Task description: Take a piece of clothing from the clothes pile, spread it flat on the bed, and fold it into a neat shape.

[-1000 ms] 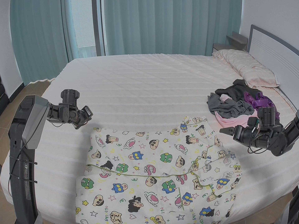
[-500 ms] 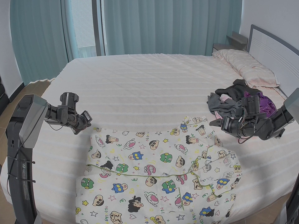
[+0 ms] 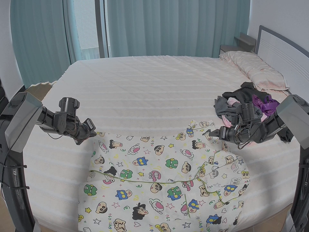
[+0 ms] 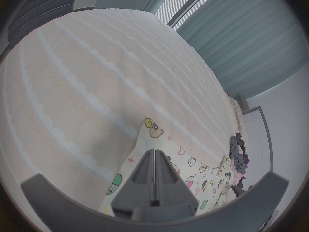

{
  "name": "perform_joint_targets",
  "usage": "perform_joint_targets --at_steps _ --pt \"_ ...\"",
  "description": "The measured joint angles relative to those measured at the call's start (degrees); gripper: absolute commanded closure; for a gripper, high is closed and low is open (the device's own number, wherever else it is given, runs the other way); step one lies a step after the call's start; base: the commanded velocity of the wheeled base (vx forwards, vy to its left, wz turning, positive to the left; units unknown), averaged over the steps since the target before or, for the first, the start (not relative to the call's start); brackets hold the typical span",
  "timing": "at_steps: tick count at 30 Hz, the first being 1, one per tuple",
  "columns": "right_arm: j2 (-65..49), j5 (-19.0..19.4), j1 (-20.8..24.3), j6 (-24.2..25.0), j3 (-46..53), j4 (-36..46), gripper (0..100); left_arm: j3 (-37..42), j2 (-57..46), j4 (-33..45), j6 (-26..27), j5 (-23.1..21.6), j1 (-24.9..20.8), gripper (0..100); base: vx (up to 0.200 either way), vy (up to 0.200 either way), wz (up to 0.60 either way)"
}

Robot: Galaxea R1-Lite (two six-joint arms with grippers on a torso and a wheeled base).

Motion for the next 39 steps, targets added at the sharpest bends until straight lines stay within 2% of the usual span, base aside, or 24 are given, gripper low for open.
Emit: perform_joint_targets --at_steps 4,18,19,30,39 --pt "2.36 -1.06 0.00 -0.71 -2.07 0.24 100 0.63 -0.72 -0.09 -0.65 -0.02 -0.65 100 0.000 0.000 0.00" --pt "4.40 -0.77 -2.91 -0.90 -1.07 2.99 100 0.96 -1.27 -0.05 -0.71 1.32 -1.19 100 0.000 0.000 0.00" --pt "4.44 -0.76 -2.95 -0.90 -1.02 3.50 0 0.96 -1.29 -0.05 -0.71 1.43 -1.19 100 0.000 0.000 0.00" --pt "1.67 0.99 -2.80 1.16 -1.63 4.18 0 3.19 -2.43 0.06 -0.90 1.29 -1.11 100 0.000 0.000 0.00" --pt "1.32 0.99 -2.08 10.87 -11.41 8.97 0 9.25 -6.14 -2.00 -1.37 0.49 -1.11 100 0.000 0.000 0.00"
